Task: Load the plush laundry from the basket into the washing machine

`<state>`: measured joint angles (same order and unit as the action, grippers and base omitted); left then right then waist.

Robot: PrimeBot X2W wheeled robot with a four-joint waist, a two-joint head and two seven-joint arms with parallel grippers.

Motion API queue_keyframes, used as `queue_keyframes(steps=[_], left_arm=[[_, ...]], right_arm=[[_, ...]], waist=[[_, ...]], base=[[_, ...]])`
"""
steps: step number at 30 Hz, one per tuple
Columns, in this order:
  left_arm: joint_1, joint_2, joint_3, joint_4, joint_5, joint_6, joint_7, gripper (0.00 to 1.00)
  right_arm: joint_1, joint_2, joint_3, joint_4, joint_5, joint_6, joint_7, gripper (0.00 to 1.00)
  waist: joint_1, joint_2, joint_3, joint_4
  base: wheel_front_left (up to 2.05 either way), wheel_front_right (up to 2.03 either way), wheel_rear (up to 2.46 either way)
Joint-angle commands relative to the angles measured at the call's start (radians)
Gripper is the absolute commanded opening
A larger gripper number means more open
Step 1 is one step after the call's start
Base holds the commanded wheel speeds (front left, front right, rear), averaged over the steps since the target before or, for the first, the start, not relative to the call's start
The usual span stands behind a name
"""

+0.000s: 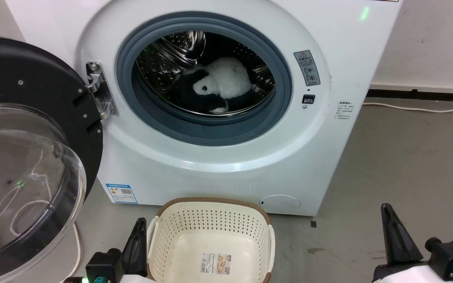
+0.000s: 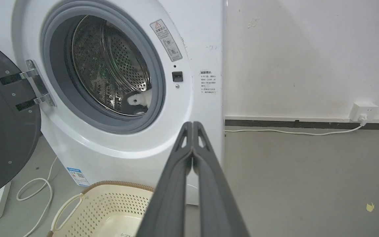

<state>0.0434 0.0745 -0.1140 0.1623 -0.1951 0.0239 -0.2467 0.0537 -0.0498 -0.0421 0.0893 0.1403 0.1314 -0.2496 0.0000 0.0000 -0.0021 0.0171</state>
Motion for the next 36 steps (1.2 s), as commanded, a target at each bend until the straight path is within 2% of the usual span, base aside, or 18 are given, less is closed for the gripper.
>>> queue_keyframes(steps=[1, 36], left_arm=[[-0.002, -0.001, 0.003, -0.006, 0.007, -0.001, 0.002, 0.0], [-0.014, -0.008, 0.036, -0.052, 0.062, -0.008, 0.074, 0.0]], right_arm=[[-0.002, 0.0, 0.002, -0.003, -0.005, 0.0, 0.004, 0.0], [-0.017, 0.0, 0.014, -0.028, -0.044, 0.0, 0.076, 0.0]], waist=[[0.0, 0.0, 0.0, 0.0], [0.0, 0.0, 0.001, -0.005]], base=[[0.0, 0.0, 0.0], [0.0, 0.0, 0.0]])
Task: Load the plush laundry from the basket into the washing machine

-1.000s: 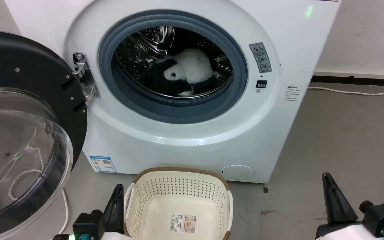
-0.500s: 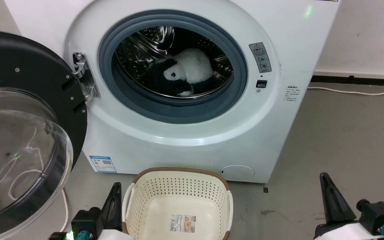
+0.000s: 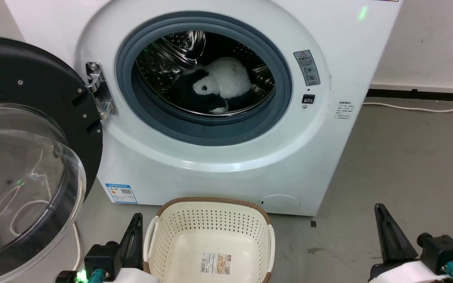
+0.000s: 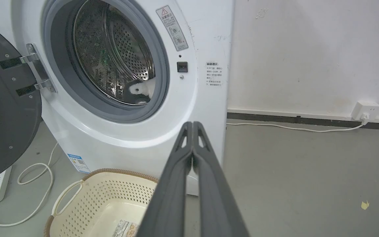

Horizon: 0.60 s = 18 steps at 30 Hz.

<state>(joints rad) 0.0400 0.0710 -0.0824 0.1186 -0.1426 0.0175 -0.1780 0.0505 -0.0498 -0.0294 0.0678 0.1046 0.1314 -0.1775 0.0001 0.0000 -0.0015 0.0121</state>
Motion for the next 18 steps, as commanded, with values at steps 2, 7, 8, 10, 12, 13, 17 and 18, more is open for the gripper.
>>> queue_keyframes(steps=[2, 7, 8, 10, 12, 13, 17, 18], left_arm=[[-0.011, -0.005, 0.006, -0.011, 0.012, -0.002, 0.009, 0.0], [-0.013, -0.006, 0.011, -0.017, 0.02, -0.003, 0.019, 0.0], [-0.013, -0.006, 0.012, -0.019, 0.022, -0.003, 0.021, 0.0], [-0.014, -0.006, 0.013, -0.021, 0.025, -0.003, 0.025, 0.0], [-0.015, -0.007, 0.015, -0.024, 0.028, -0.004, 0.03, 0.0], [-0.015, -0.007, 0.016, -0.025, 0.03, -0.004, 0.032, 0.0], [-0.017, -0.008, 0.02, -0.03, 0.036, -0.005, 0.04, 0.0], [-0.017, -0.008, 0.021, -0.032, 0.038, -0.005, 0.042, 0.0]], right_arm=[[-0.015, 0.0, 0.002, -0.008, -0.011, 0.0, 0.008, 0.0], [-0.017, 0.0, 0.003, -0.012, -0.017, 0.0, 0.018, 0.0], [-0.017, 0.0, 0.004, -0.013, -0.018, 0.0, 0.02, 0.0], [-0.018, 0.0, 0.004, -0.014, -0.02, 0.0, 0.024, 0.0], [-0.019, 0.0, 0.005, -0.016, -0.022, 0.0, 0.028, 0.0], [-0.02, 0.0, 0.005, -0.016, -0.023, 0.0, 0.03, 0.0], [-0.021, 0.0, 0.007, -0.019, -0.028, 0.0, 0.038, 0.0], [-0.022, 0.0, 0.007, -0.02, -0.029, 0.0, 0.041, 0.0]], waist=[[-0.0001, 0.0, 0.0, 0.0], [-0.0001, 0.0, 0.0, -0.001], [-0.0001, 0.0, 0.0, -0.001], [-0.0001, 0.0, 0.0, -0.002], [-0.0001, 0.0, 0.0, -0.002], [-0.0001, 0.0, 0.0, -0.002], [-0.0001, 0.0, 0.0, -0.003], [-0.0001, 0.0, 0.0, -0.003]], base=[[0.0, 0.0, 0.0], [0.0, 0.0, 0.0], [0.0, 0.0, 0.0], [0.0, 0.0, 0.0], [0.0, 0.0, 0.0], [0.0, 0.0, 0.0], [0.0, 0.0, 0.0], [0.0, 0.0, 0.0]])
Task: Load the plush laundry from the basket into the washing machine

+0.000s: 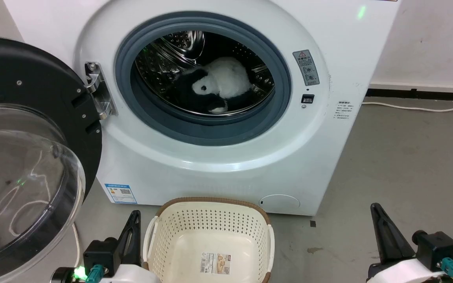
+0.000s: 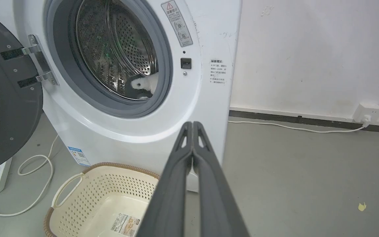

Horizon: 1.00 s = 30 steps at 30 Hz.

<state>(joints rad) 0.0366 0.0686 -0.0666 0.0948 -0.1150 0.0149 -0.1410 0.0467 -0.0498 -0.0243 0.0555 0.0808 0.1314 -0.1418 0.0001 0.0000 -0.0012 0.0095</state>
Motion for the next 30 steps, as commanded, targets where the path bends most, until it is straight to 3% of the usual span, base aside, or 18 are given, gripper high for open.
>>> queue_keyframes(steps=[1, 30], left_arm=[[-0.014, -0.006, 0.006, -0.009, 0.012, -0.002, 0.007, 0.0], [-0.024, -0.011, 0.032, -0.046, 0.056, -0.008, 0.064, 0.0]], right_arm=[[-0.018, 0.0, 0.002, -0.008, -0.007, 0.0, 0.007, 0.0], [-0.031, 0.0, 0.012, -0.028, -0.038, -0.001, 0.064, 0.0]], waist=[[-0.0001, 0.0, 0.0, 0.0], [-0.0001, 0.0, 0.0, -0.004]], base=[[0.0, 0.0, 0.0], [0.0, 0.0, 0.0]])
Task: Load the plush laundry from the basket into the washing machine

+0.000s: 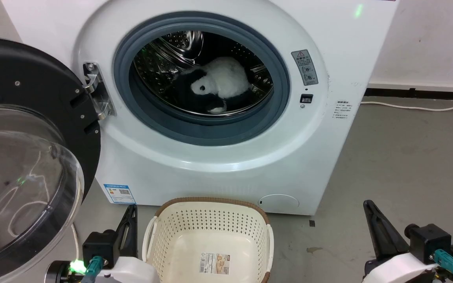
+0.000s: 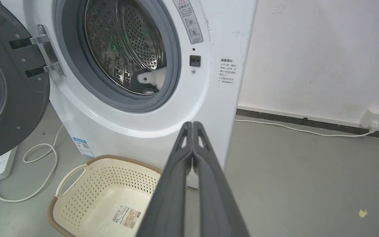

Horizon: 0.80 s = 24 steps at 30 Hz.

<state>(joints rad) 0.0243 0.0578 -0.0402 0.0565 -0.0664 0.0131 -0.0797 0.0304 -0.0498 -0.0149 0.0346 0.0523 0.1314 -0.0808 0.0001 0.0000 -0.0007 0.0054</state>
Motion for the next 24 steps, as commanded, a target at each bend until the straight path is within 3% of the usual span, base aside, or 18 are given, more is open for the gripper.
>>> queue_keyframes(steps=[1, 24], left_arm=[[-0.012, 0.0, 0.006, -0.009, 0.009, -0.006, 0.005, 0.0], [-0.02, -0.005, 0.029, -0.041, 0.048, -0.011, 0.056, 0.0]], right_arm=[[-0.015, 0.0, 0.003, -0.008, -0.011, -0.001, 0.005, 0.0], [-0.025, 0.0, 0.011, -0.026, -0.039, -0.001, 0.057, 0.0]], waist=[[-0.0001, 0.0, 0.0, 0.0], [-0.0001, 0.0, 0.0, -0.004]], base=[[0.0, 0.0, 0.0], [0.0, 0.0, 0.0]])
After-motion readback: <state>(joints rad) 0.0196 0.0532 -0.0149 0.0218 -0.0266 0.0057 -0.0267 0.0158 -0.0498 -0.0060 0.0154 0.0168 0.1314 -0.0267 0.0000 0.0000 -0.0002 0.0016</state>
